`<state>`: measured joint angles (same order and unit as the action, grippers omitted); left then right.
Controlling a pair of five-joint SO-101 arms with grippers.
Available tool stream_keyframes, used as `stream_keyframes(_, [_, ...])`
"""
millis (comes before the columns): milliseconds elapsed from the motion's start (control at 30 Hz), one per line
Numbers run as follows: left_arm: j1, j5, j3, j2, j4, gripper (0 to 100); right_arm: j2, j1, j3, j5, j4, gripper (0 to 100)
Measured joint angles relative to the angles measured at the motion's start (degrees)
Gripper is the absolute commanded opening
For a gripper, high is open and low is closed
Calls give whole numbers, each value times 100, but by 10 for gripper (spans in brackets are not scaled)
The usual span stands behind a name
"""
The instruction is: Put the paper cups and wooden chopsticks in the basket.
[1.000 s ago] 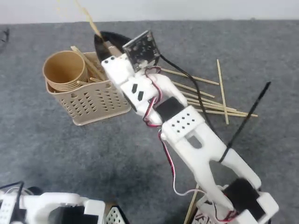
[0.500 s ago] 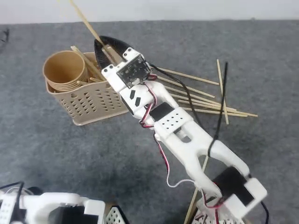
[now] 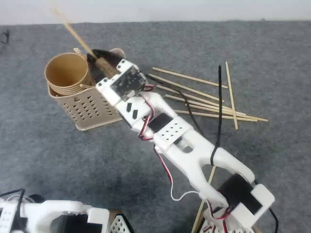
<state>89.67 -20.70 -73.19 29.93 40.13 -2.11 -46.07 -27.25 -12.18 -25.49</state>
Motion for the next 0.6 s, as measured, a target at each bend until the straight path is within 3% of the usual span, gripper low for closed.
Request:
stream_keyframes(233, [0, 0, 0, 0, 0, 345, -70, -44, -220, 0, 0, 17])
stream_keyframes(400, [0, 0, 0, 0, 0, 345, -70, -44, -273, -18, 0, 132])
stream_keyframes(600, [0, 0, 0, 0, 0, 345, -70, -44, -273, -18, 0, 132])
